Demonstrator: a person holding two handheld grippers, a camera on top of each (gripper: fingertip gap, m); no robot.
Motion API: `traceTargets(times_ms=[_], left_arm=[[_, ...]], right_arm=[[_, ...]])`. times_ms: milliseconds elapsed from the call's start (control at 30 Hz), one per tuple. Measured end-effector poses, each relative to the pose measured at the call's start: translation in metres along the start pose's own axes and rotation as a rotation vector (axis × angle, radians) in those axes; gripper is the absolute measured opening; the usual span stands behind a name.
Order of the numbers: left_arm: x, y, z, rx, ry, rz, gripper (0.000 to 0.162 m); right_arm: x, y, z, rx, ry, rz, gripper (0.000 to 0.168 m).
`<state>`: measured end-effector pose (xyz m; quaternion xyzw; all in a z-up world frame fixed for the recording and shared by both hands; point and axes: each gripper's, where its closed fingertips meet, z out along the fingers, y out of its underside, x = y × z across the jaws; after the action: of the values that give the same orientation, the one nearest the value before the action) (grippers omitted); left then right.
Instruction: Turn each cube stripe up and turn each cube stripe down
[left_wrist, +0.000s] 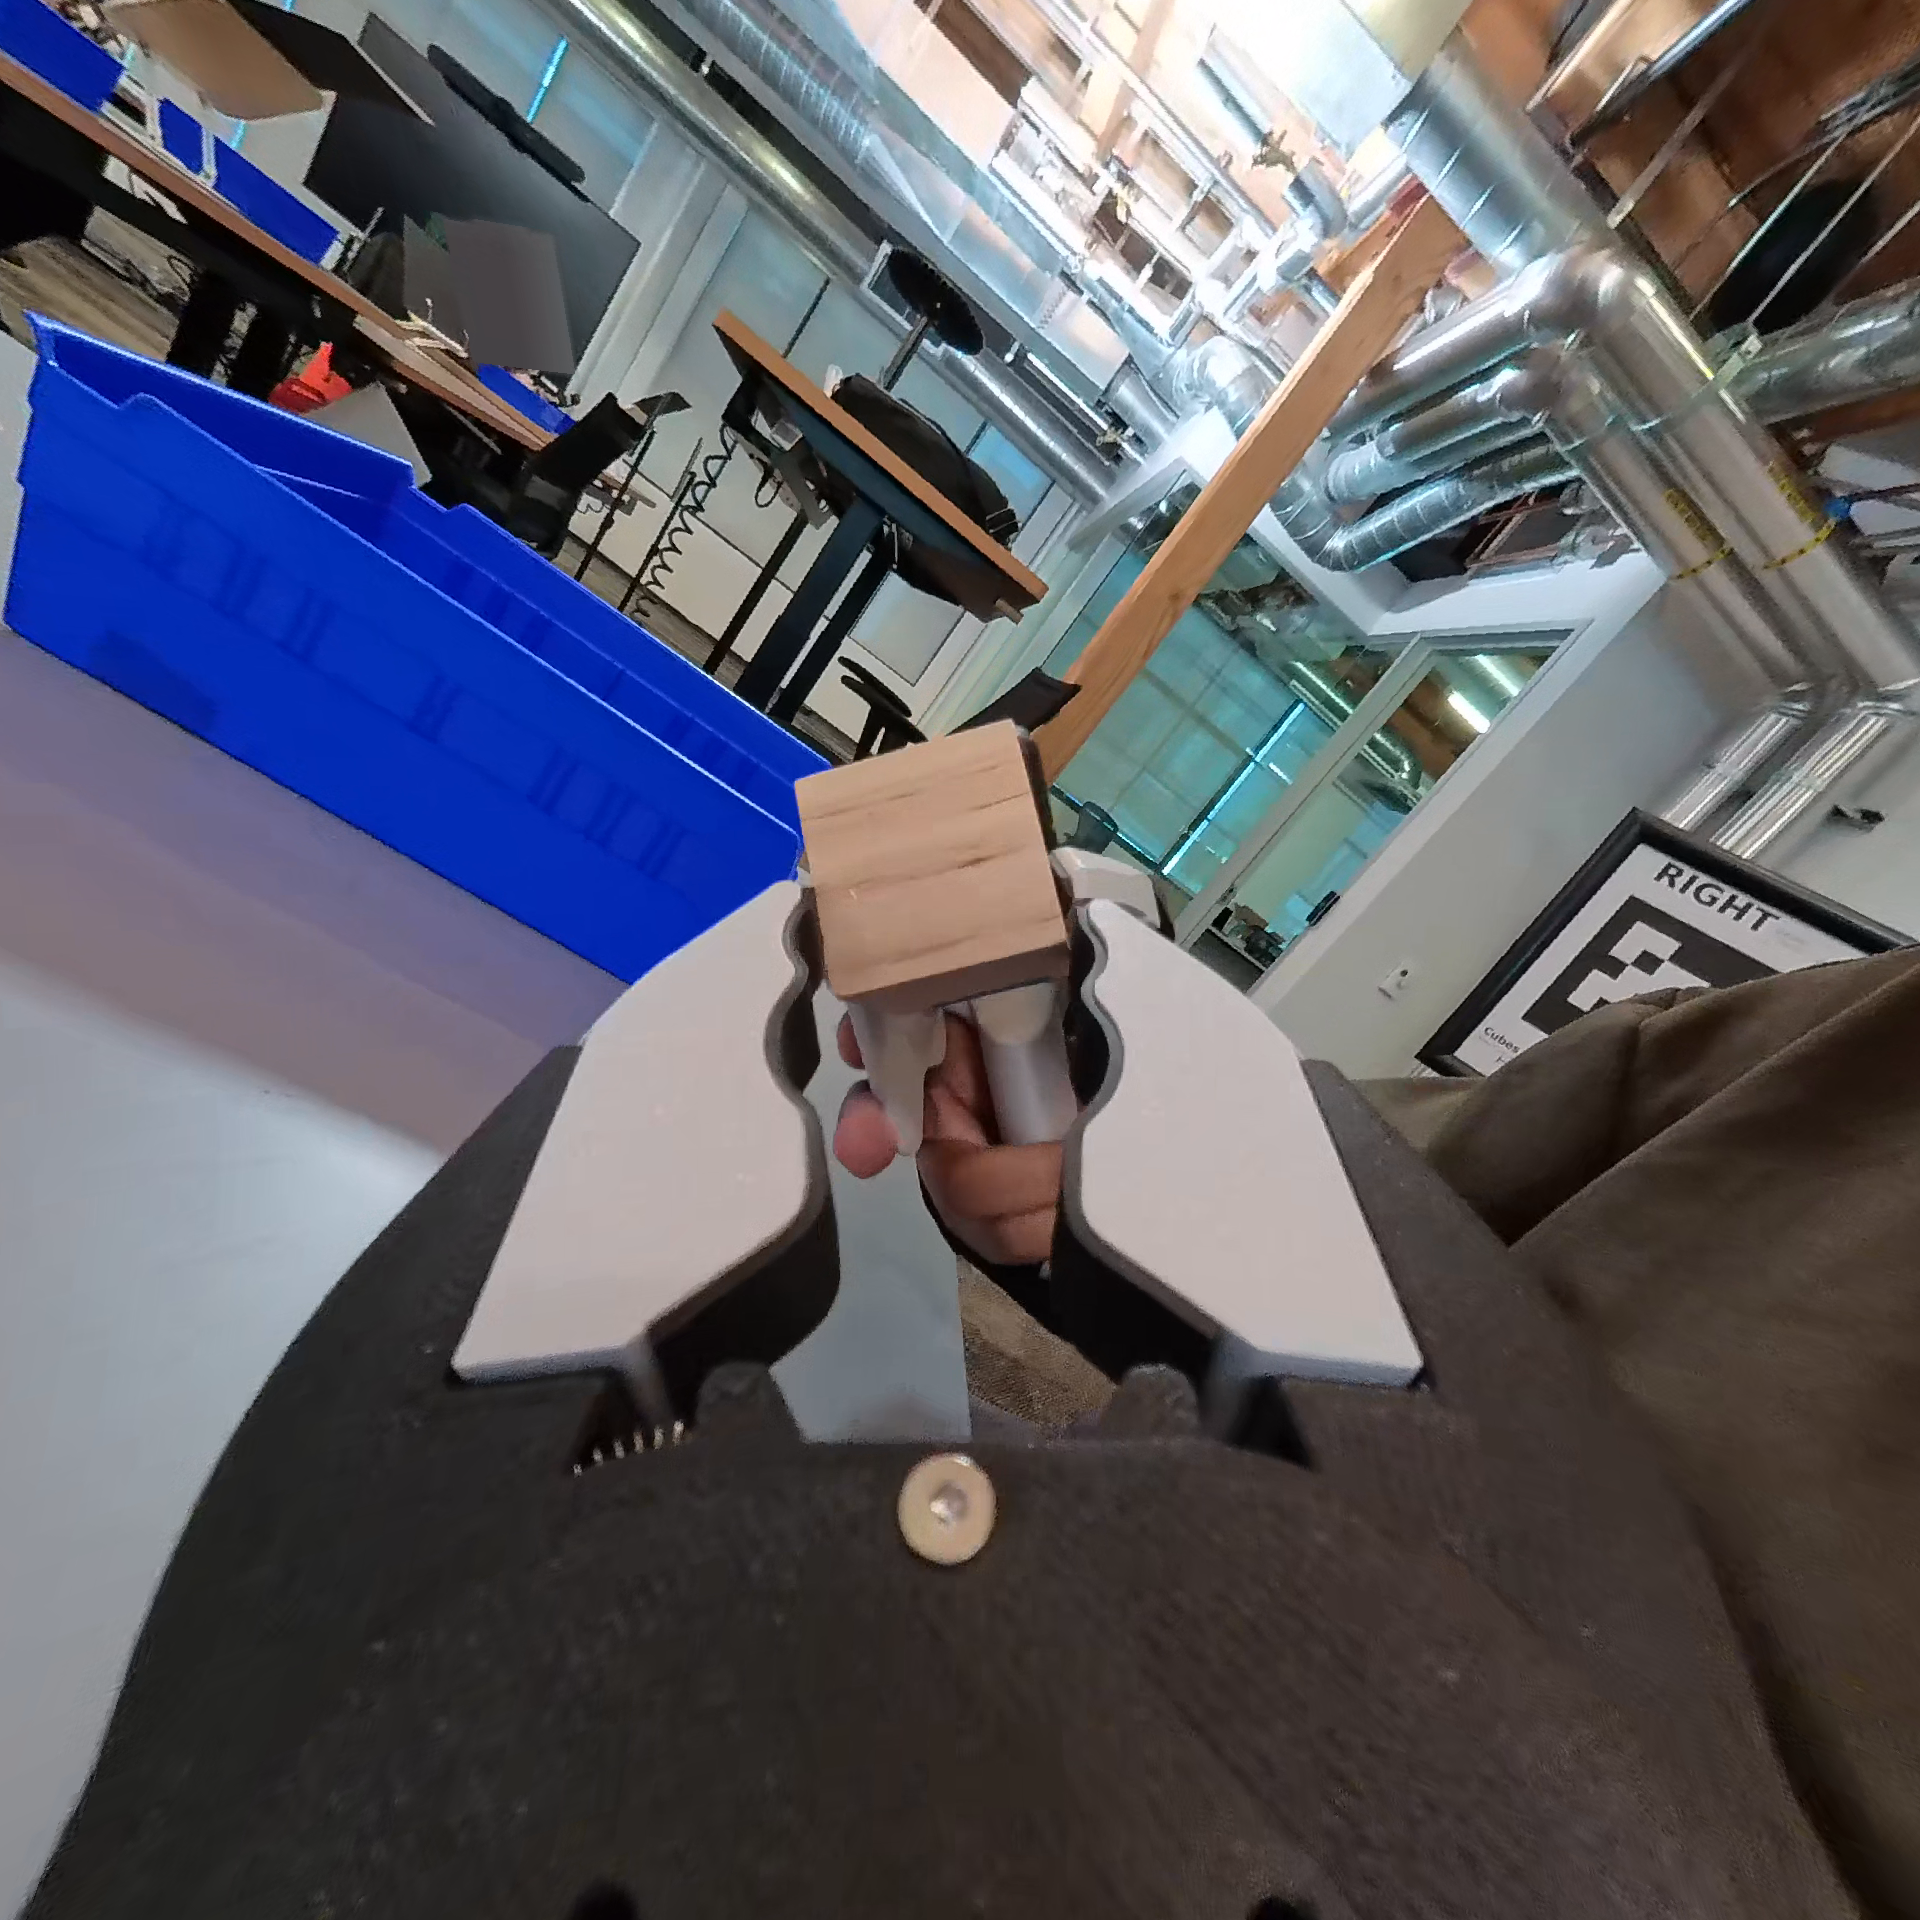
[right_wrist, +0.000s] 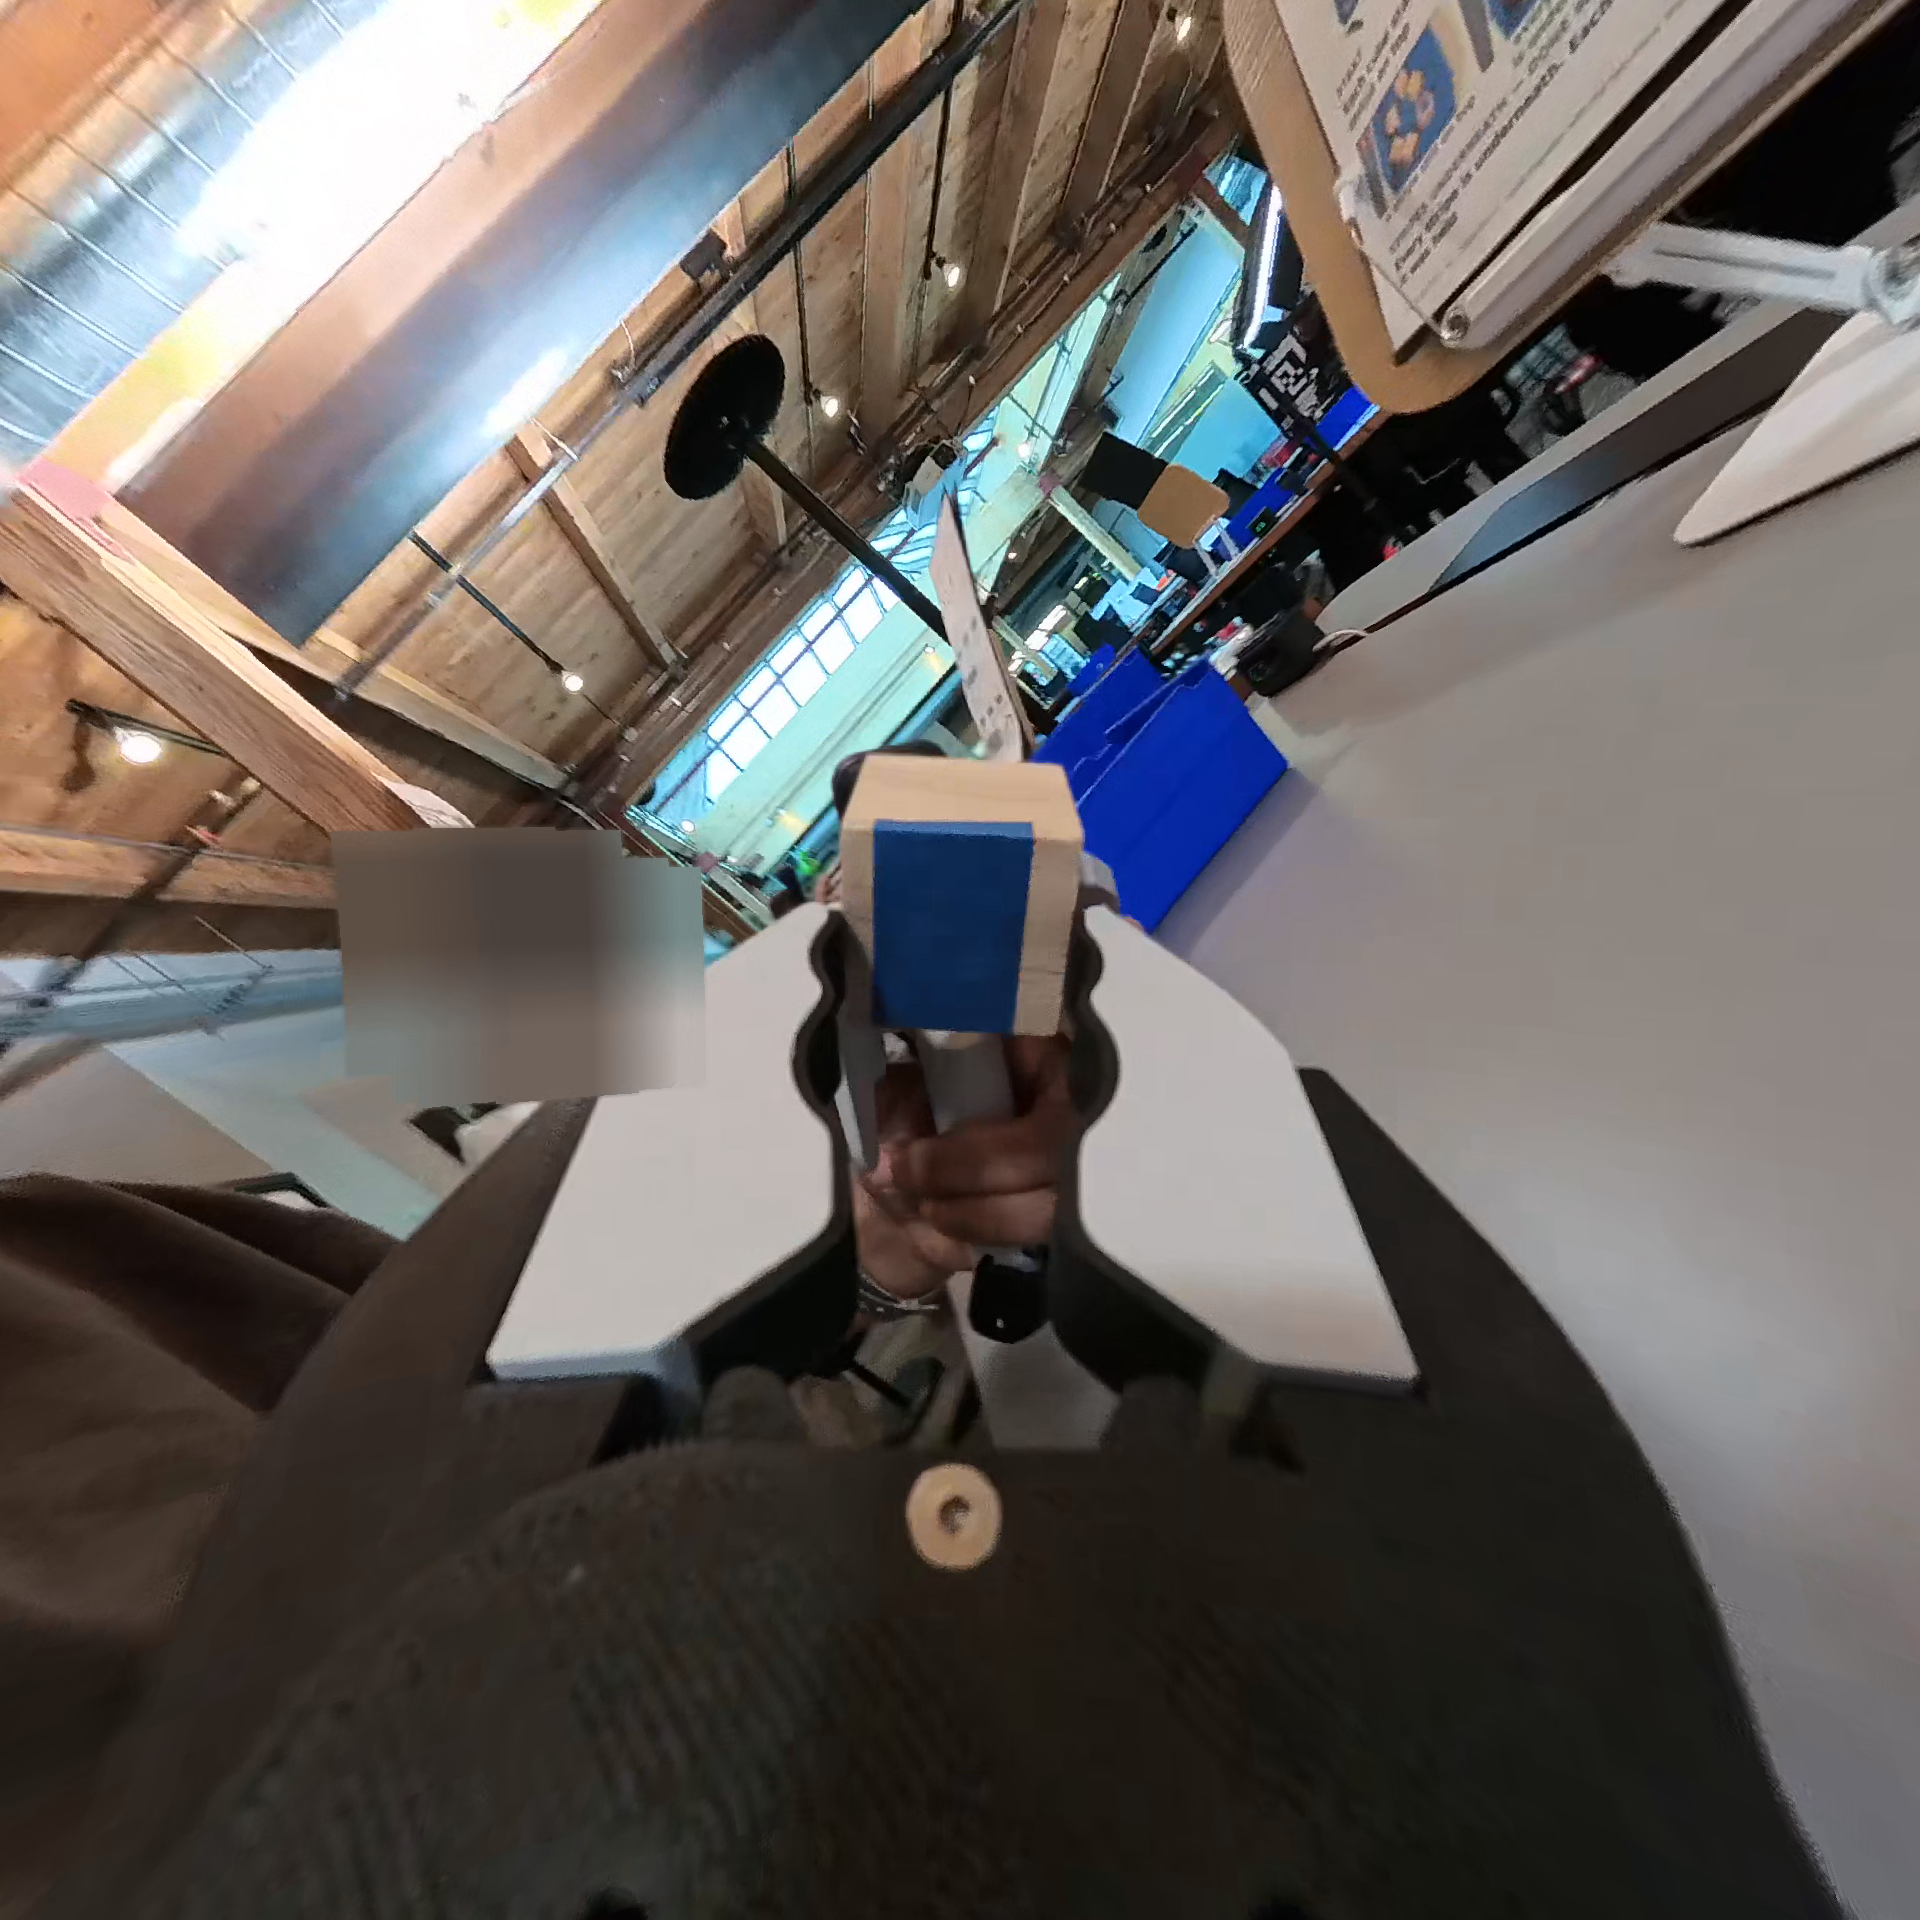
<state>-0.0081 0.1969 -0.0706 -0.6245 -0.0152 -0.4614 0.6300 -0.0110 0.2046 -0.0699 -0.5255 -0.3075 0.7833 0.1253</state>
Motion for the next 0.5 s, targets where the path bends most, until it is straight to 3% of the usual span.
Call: traceTargets(times_ms=[100,167,267,300,367,433,500], left_arm=[[-0.004,-0.002,-0.003,0.016,-0.018,-0.003,0.049],[-0.007,-0.011,-0.008,0.078,-0.036,-0.023,0.057],[-0.009,-0.011,-0.013,0.104,-0.032,-0.059,0.057],[-0.011,-0.008,-0.013,0.090,-0.039,-0.060,0.057],[-0.016,-0.004,-0.012,0.068,-0.054,-0.052,0.056],[-0.016,-0.002,-0.010,0.050,-0.052,-0.050,0.055],[-0.017,0.001,-0.009,0.031,-0.055,-0.041,0.055]], right_arm=[[-0.006,-0.019,-0.004,-0.002,0.066,-0.181,0.042],[-0.022,-0.071,-0.018,0.060,0.144,-0.406,0.042],[-0.050,-0.159,-0.047,0.082,0.254,-0.778,0.041],[-0.046,-0.179,-0.054,0.004,0.316,-0.887,0.042],[-0.003,-0.196,-0.070,-0.329,0.457,-1.034,0.042],[0.059,-0.198,-0.094,-0.693,0.569,-1.045,0.042],[0.110,-0.185,-0.115,-0.980,0.577,-1.038,0.042]])
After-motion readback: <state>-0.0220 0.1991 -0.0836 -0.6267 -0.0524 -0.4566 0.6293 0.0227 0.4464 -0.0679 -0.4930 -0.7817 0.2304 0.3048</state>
